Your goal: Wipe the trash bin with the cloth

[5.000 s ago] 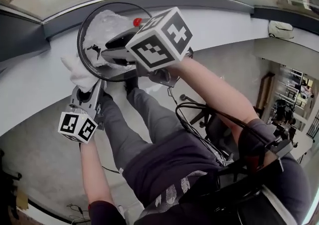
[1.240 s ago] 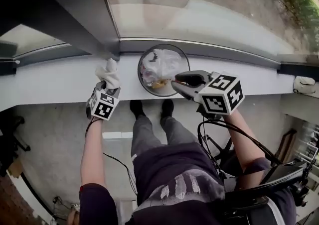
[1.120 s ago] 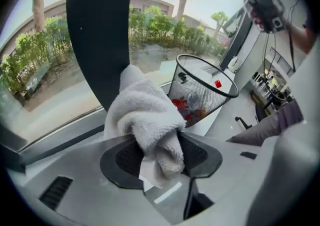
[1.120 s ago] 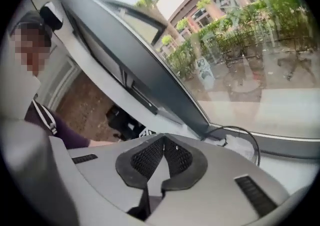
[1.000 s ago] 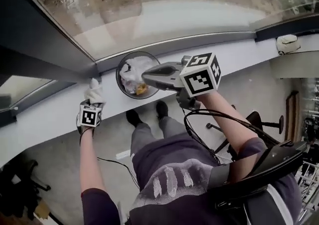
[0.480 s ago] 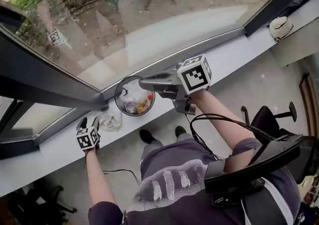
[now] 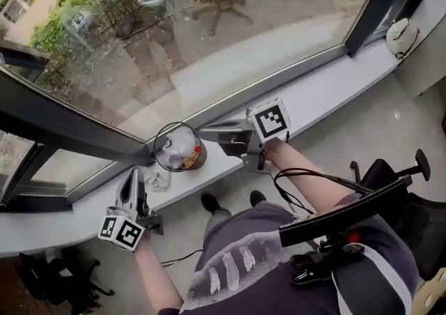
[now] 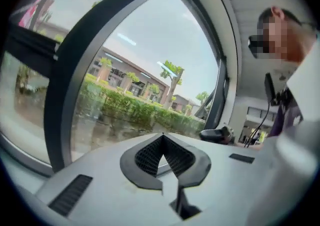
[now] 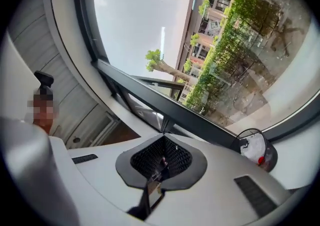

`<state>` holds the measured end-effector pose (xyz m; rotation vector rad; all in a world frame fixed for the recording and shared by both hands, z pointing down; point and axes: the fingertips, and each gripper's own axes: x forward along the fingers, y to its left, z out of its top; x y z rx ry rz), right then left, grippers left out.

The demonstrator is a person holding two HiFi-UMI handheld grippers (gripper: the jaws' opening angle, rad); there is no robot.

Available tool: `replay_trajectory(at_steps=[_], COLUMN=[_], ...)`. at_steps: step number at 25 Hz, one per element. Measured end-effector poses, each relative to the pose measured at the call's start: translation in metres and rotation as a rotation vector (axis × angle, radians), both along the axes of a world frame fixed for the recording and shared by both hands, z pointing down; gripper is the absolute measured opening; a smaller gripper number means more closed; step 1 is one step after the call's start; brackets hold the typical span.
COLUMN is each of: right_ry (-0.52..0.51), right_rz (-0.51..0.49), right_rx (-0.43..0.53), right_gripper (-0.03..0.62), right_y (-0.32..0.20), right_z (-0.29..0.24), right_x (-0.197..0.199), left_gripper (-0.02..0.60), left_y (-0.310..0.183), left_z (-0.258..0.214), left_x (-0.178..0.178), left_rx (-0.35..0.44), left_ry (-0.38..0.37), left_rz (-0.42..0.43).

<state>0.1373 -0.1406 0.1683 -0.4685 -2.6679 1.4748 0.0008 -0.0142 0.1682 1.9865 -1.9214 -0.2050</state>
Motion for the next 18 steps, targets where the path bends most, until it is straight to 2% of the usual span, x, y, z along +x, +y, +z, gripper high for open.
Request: replay_trajectory(at_steps=[1, 2, 4, 6, 9, 12, 14, 16, 18], right_ry=[0.0, -0.002, -0.01, -0.018, -0.013, 0.009, 0.029, 0.036, 0.036], right_rz=[-0.006, -0.012, -0.024, -0.034, -0.037, -0.01, 0.007, 0.014, 0.015], right_rx=[-0.006, -0.019, -0.051, -0.073, -0.067, -0.024, 0.007, 0.028, 0.04], right_gripper=[-0.002, -0.002, -0.002, 0.0, -0.002, -0.002, -0.002, -0.002, -0.002], right_y=[0.001, 0.005, 0.015, 0.026, 0.042, 0.061, 0.078, 0.106, 0.143], right_z=[0.001, 0.001, 0.001, 0.001, 0.0, -0.005, -0.008, -0.005, -0.002], right_x=[0.007, 0.012, 0.018, 0.022, 0.026, 0.03, 0.032, 0.033, 0.032], left_gripper=[-0.006, -0.006, -0.006, -0.006, -0.006, -0.006, -0.006, -0.006, -0.006], left_y=[-0.002, -0.001, 0.005, 0.012, 0.021, 0.037, 0.051, 0.074, 0.106], left_z=[0.003, 0.009, 0.018, 0.019, 0.01, -0.005, -0.011, -0.006, 0.004], left_x=[0.024, 0.046, 0.081, 0.102, 0.107, 0.109, 0.114, 0.122, 0.128], left_rx=[-0.005, -0.032, -0.105, -0.147, -0.143, -0.101, -0.086, -0.079, -0.07], left_ry=[0.033, 0.025, -0.055, -0.121, -0.138, -0.129, -0.152, -0.17, -0.153], left_rz=[0.031, 0.058, 0.111, 0.157, 0.168, 0.175, 0.201, 0.227, 0.247])
